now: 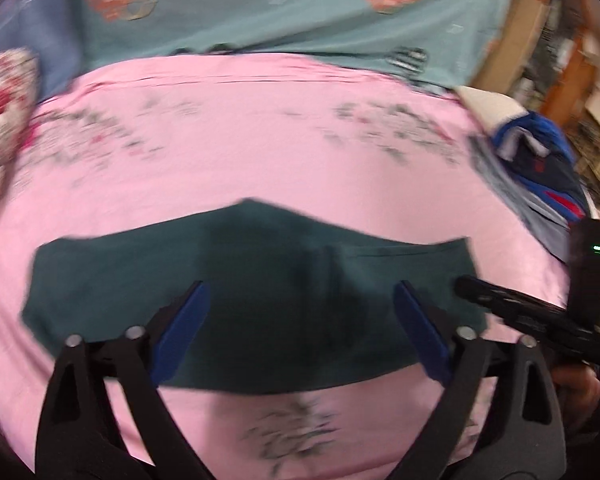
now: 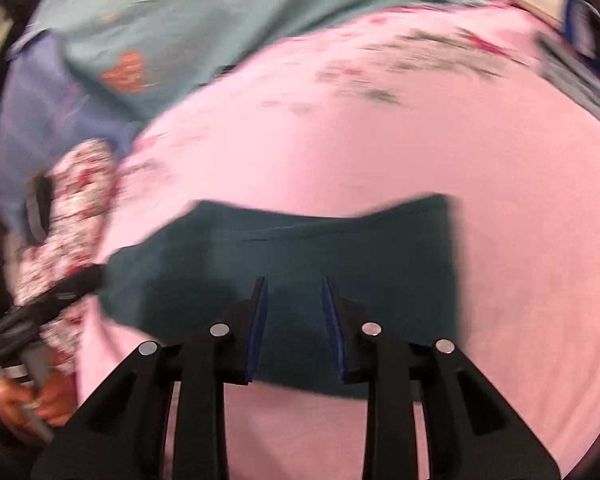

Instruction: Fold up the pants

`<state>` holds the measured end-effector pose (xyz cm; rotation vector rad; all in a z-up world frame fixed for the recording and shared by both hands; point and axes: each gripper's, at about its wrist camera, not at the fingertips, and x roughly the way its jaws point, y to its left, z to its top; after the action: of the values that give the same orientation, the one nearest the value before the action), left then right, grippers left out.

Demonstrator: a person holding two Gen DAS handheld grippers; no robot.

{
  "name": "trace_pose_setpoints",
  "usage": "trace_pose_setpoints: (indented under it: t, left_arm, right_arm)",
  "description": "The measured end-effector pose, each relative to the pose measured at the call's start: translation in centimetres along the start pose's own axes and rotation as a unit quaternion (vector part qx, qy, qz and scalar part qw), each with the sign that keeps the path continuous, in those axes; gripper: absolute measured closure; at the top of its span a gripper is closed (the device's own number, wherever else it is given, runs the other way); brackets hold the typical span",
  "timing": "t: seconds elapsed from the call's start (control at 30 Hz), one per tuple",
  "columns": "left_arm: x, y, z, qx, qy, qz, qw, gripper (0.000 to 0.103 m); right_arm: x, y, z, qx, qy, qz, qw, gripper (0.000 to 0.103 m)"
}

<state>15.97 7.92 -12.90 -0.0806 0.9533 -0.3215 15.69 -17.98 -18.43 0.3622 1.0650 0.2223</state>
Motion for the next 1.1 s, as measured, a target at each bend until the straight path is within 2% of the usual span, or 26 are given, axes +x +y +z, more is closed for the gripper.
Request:
trace_pose_setpoints:
  t: [0.03, 0.1, 0.13, 0.2, 0.27, 0.3, 0.43, 0.5, 0.6, 0.67, 0.7, 0.77, 0.8, 0.83, 0.87, 0.9, 0.93, 0.97, 1.03, 1.1]
  left_arm:
    - [1.0, -1.3, 0.2, 0.016, 0.006, -0.021, 0.9996, 0.024]
    - [3.3, -3.0, 0.2, 0.038, 0.026, -0.05, 0.9977, 0.04]
    - [4.5, -3.4, -0.1, 0.041, 0.04, -0.055, 0.9968, 0.043]
    - [7.5, -3.6, -1.0, 0.042, 0.081, -0.048, 0.9947, 0.054]
    - [9.5, -3.4, -2.0, 0.04, 0.111, -0.041, 0.9922, 0.056]
    - [9.7, -3.4, -2.5, 0.05, 0.099, -0.031, 0.9933, 0.056]
    - [9.7, -4.2, -2.8, 0.074, 0.096, -0.015, 0.9925, 0.053]
    - [9.7, -4.2, -3.1, 0.071, 0.091, -0.017, 0.9932, 0.053]
    - [9.8, -4.2, -3.4, 0.073, 0.087, -0.016, 0.9933, 0.053]
    - [9.6, -4.5, -3.5, 0.081, 0.08, -0.01, 0.9934, 0.053]
    - [9.7, -4.7, -3.4, 0.085, 0.079, -0.006, 0.9932, 0.053]
    - [9.3, -4.9, -3.3, 0.089, 0.088, 0.0, 0.9922, 0.051]
    - [9.0, -4.9, -3.0, 0.085, 0.094, -0.002, 0.9919, 0.044]
    - [8.3, -5.1, -2.7, 0.084, 0.091, -0.012, 0.9923, 0.042]
    - [7.5, -5.5, -2.5, 0.091, 0.075, -0.017, 0.9928, 0.038]
    - [6.8, -6.0, -2.3, 0.103, 0.058, -0.016, 0.9928, 0.028]
    - [6.4, -6.5, -2.1, 0.116, 0.043, -0.009, 0.9923, 0.024]
    - [6.4, -6.7, -2.0, 0.12, 0.039, -0.005, 0.992, 0.021]
    - [7.7, -6.5, -1.9, 0.111, 0.054, -0.004, 0.9923, 0.021]
    - [10.1, -5.7, -2.2, 0.1, 0.091, 0.01, 0.9908, 0.022]
  right_arm:
    - [0.6, -1.6, -0.3, 0.013, 0.01, -0.019, 1.0, 0.075]
    - [0.6, -3.9, -0.9, 0.037, 0.006, 0.0, 0.999, 0.086]
    - [0.5, -4.4, -0.9, 0.042, 0.008, 0.005, 0.999, 0.092]
    - [-0.1, -4.4, -0.5, 0.047, 0.015, 0.003, 0.999, 0.092]
    - [-1.0, -3.9, 0.4, 0.044, 0.0, 0.011, 0.999, 0.089]
    - [-1.3, -3.4, 0.9, 0.036, -0.01, 0.021, 0.999, 0.089]
    - [0.1, -3.3, 2.3, 0.031, -0.014, 0.03, 0.999, 0.088]
    - [2.3, -4.9, 2.8, 0.05, 0.002, 0.004, 0.999, 0.088]
    - [2.5, -7.0, 3.1, 0.094, -0.001, 0.051, 0.994, 0.098]
    - [1.8, -7.4, 3.3, 0.114, -0.001, 0.044, 0.992, 0.098]
    - [1.0, -7.2, 3.3, 0.116, -0.006, 0.031, 0.993, 0.094]
    - [-0.4, -6.7, 3.0, 0.104, -0.015, 0.042, 0.994, 0.09]
    - [-0.9, -6.3, 2.7, 0.092, -0.012, 0.061, 0.994, 0.09]
    - [-1.2, -6.0, 2.3, 0.082, -0.009, 0.068, 0.994, 0.09]
    - [-1.3, -5.7, 1.8, 0.072, -0.005, 0.07, 0.995, 0.087]
    - [-1.0, -5.5, 1.1, 0.063, 0.003, 0.066, 0.996, 0.085]
    - [-0.4, -5.5, 0.5, 0.056, 0.013, 0.057, 0.997, 0.077]
    - [0.4, -5.6, -0.1, 0.051, 0.025, 0.043, 0.997, 0.075]
    - [0.6, -5.2, -1.0, 0.027, 0.002, 0.033, 0.999, 0.075]
    - [0.6, -4.0, -1.2, -0.015, 0.001, 0.002, 1.0, 0.075]
